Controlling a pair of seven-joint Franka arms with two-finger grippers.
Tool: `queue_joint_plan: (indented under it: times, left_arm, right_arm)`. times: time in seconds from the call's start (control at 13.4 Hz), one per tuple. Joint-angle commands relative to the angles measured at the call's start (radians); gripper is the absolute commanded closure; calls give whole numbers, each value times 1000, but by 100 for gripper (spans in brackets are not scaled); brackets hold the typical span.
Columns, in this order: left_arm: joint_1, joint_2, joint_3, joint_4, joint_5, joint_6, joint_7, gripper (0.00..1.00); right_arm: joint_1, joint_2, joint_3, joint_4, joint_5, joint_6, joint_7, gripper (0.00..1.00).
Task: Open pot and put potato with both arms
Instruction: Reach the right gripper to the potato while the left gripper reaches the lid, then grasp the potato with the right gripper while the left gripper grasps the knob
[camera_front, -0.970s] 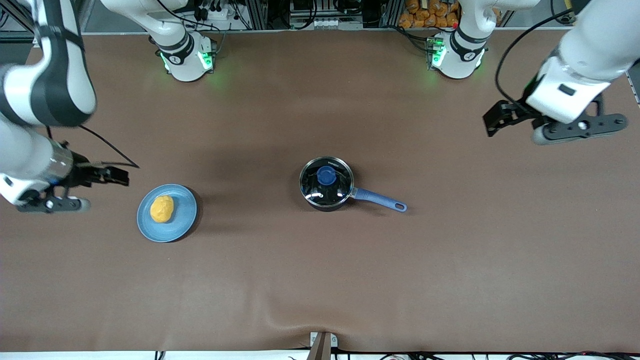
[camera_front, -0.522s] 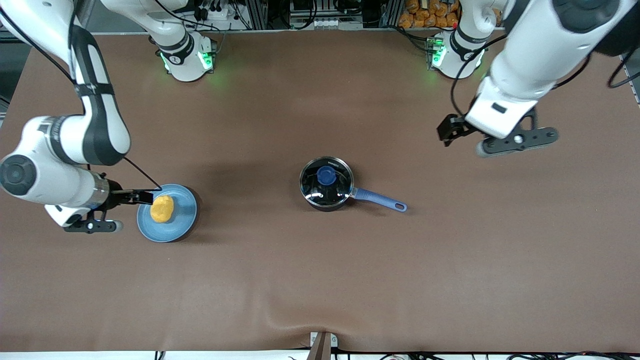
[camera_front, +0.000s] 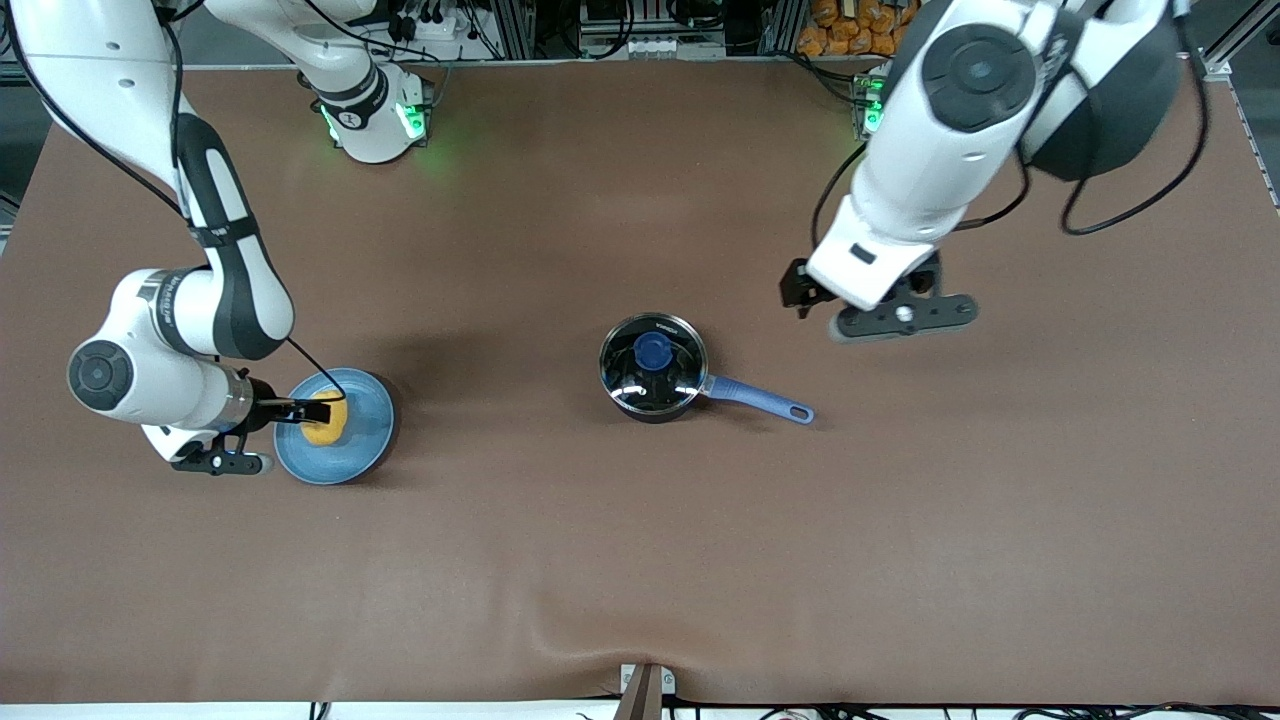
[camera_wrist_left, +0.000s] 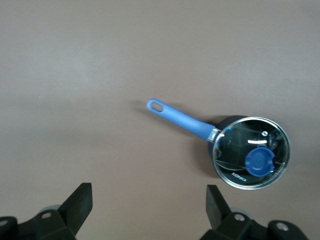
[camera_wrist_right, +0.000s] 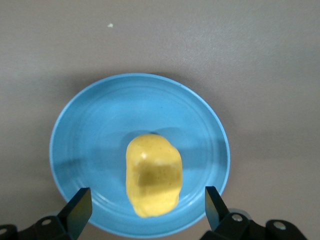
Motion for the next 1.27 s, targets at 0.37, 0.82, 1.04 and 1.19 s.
queue_joint_plan:
  times: [0.37,0.82,1.04,1.19]
  left_arm:
    - [-87,155,7,39,-9,153,-8,0]
    - [-125,239,5,41,-10,307,-8,0]
    - [-145,268,5,41,-13,333,-7,0]
    - [-162,288,5,41,-13,360,-8,0]
  right_arm:
    - [-11,107,9,-5,85,82,-37,0]
    - [-8,108,9,-2,85,76,-34,67]
    - [-8,102,9,2,85,70,-32,89]
    - [-8,85,9,14,85,50,-37,89]
